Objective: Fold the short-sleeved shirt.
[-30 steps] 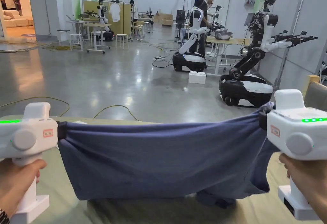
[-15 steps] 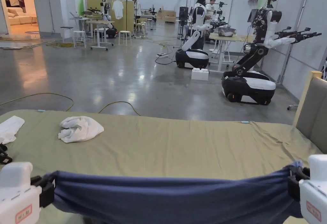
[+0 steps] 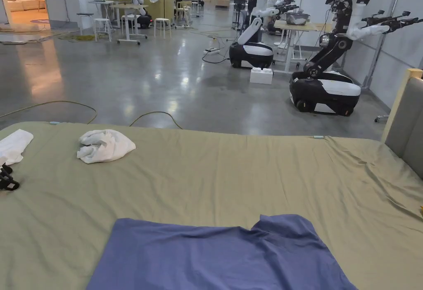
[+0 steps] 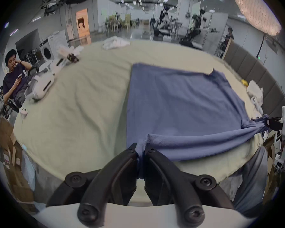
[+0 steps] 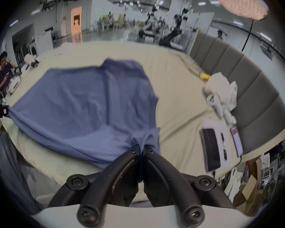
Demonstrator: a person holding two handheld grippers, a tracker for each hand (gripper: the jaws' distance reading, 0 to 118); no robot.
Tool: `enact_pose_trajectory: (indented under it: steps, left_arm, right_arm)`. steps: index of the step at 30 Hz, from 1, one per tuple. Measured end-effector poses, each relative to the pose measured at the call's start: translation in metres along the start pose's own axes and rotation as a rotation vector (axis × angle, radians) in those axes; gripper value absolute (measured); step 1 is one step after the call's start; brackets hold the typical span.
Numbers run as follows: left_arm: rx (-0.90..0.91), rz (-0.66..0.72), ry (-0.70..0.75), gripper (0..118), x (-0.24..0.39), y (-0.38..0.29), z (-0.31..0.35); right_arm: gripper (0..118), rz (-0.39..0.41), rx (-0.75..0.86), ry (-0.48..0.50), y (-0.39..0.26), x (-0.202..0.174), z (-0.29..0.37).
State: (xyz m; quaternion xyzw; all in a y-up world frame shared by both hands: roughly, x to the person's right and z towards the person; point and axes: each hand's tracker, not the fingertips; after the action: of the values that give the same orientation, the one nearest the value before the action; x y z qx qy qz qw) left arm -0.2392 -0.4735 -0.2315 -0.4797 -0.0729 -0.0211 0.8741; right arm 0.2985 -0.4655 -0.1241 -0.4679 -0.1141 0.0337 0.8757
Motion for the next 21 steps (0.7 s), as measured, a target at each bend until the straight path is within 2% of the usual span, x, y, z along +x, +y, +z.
enact_pose_trajectory:
  steps: [3, 11, 13, 14, 15, 16, 19, 21]
  left_arm:
    - [-0.087, -0.017, 0.02, 8, 0.002, -0.005, -0.019]
    - [-0.177, -0.068, 0.063, 9, 0.01, -0.019, -0.033]
    - [-0.177, -0.072, 0.07, 23, 0.01, -0.025, -0.03]
    - [-0.185, -0.075, 0.103, 31, 0.009, -0.027, -0.03]
    - [-0.185, -0.072, 0.114, 39, 0.007, -0.029, -0.029]
    - [-0.169, -0.063, 0.113, 45, 0.004, -0.03, -0.026]
    - [-0.013, 0.009, 0.02, 52, -0.007, -0.028, -0.008]
    - [0.094, 0.041, -0.011, 63, -0.008, -0.021, 0.003]
  right_arm:
    - [3, -0.015, -0.078, 0.017, -0.016, -0.003, -0.017]
    - [6, -0.025, -0.121, 0.011, -0.026, -0.013, -0.026]
    - [23, -0.02, -0.123, 0.006, -0.027, -0.015, -0.025]
    - [39, -0.017, -0.122, -0.01, -0.027, -0.015, -0.023]
    - [64, -0.018, -0.113, -0.031, -0.027, -0.015, -0.02]
    - [72, -0.023, -0.099, -0.034, -0.026, -0.015, -0.016]
    - [74, -0.064, 0.003, -0.015, -0.018, -0.014, 0.001]
    - [85, -0.054, 0.087, -0.004, -0.009, -0.019, 0.01]
